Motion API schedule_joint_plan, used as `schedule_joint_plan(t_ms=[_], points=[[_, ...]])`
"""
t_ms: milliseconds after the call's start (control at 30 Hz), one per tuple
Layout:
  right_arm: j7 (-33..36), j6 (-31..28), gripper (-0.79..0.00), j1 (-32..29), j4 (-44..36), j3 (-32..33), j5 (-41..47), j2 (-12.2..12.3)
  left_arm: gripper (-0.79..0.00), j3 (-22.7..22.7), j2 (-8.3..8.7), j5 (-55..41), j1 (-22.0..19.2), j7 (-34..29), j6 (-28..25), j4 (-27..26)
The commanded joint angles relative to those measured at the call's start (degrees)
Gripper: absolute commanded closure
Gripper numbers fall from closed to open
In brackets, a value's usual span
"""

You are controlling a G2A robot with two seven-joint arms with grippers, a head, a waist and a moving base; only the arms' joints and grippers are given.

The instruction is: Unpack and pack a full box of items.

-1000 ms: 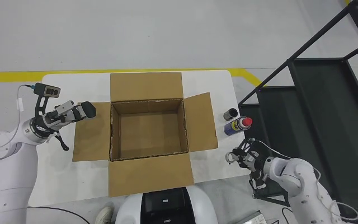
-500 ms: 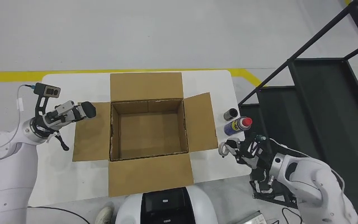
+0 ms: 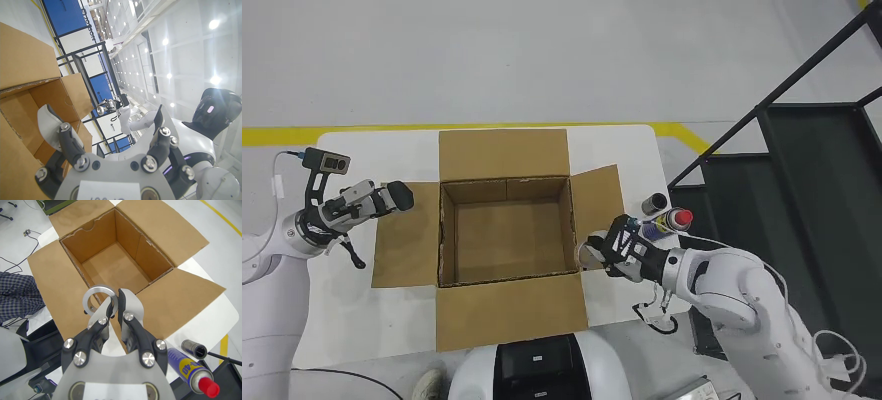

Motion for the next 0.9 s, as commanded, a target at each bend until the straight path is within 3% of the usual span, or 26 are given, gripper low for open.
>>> schedule_joint_plan(t_ms=[0,100,733,867], points=[[0.55,1.95,0.000,3.60,2.13,-2.81,0.24,-0.24,-0.785,0.00,0.00,0.00,0.00,0.00,0.00,0.00],[0.76,2.34,0.000,5.77,3.97,-4.33,0.87,-0.36,-0.785,0.00,0.00,0.00,0.00,0.00,0.00,0.00],[0.87,2.84,0.000,5.97,3.93,-4.73,-0.09,-0.37,-0.785,0.00,0.00,0.00,0.00,0.00,0.00,0.00],[5.88,7.84,0.000,11.98,4.86,-10.79,-2.62,-1.07,-0.785,0.00,0.00,0.00,0.00,0.00,0.00,0.00]])
